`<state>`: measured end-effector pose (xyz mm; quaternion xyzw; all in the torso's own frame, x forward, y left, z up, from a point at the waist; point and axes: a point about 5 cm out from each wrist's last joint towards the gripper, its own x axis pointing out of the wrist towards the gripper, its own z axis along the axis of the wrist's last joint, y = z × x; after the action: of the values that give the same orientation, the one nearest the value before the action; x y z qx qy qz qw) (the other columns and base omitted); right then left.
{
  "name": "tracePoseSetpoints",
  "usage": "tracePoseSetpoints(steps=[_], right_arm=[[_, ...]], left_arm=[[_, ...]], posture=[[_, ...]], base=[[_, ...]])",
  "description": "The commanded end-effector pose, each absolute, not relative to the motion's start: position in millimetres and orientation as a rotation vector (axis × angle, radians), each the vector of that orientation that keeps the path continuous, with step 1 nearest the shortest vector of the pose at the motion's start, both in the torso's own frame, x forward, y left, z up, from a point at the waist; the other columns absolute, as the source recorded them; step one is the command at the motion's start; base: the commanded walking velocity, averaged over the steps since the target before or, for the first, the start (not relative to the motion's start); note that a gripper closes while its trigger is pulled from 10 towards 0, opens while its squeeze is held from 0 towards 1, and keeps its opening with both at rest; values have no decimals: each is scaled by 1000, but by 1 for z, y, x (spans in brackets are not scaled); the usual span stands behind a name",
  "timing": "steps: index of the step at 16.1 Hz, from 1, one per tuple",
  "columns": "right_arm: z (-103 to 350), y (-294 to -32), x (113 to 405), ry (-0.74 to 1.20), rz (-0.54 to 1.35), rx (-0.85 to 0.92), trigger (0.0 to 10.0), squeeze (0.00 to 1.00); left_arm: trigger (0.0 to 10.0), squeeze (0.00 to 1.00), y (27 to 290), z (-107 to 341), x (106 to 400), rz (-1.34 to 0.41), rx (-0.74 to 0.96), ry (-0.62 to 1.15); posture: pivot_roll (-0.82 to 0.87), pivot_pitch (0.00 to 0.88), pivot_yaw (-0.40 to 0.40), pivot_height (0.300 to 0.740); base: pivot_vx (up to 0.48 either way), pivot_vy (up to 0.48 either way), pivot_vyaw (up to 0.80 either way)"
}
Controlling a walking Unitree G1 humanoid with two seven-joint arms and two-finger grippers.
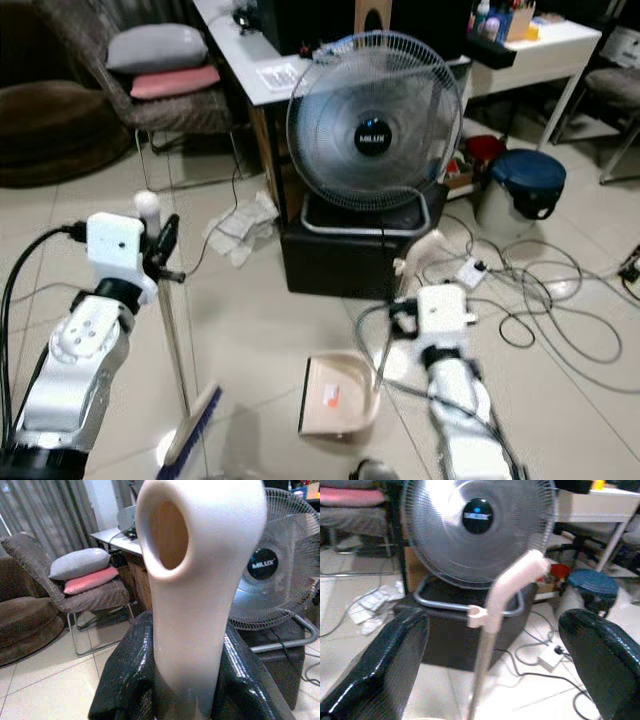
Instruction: Sweep floor
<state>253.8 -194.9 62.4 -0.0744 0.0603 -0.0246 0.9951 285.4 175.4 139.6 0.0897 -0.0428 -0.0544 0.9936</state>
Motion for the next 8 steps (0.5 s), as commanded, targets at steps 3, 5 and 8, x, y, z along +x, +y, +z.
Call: tracePoseSetpoints(steps=[3,5,8], right_arm=[[63,-220,265,85,-102,-112,10000,1000],[63,-236,274,71,-128,-116,10000,1000],[62,-253,284,78,-152,-145,10000,1000]], left_arm=[[10000,0,177,150,282,-118,204,-129],[10000,0,184,154,278,-117,215,-135],[10000,0,197,159,273,-96,236,-131]], posture=[[8,110,101,740],[43,139,117,740],[67,167,140,740]], base=[[0,0,0],[0,0,0],[0,0,0]])
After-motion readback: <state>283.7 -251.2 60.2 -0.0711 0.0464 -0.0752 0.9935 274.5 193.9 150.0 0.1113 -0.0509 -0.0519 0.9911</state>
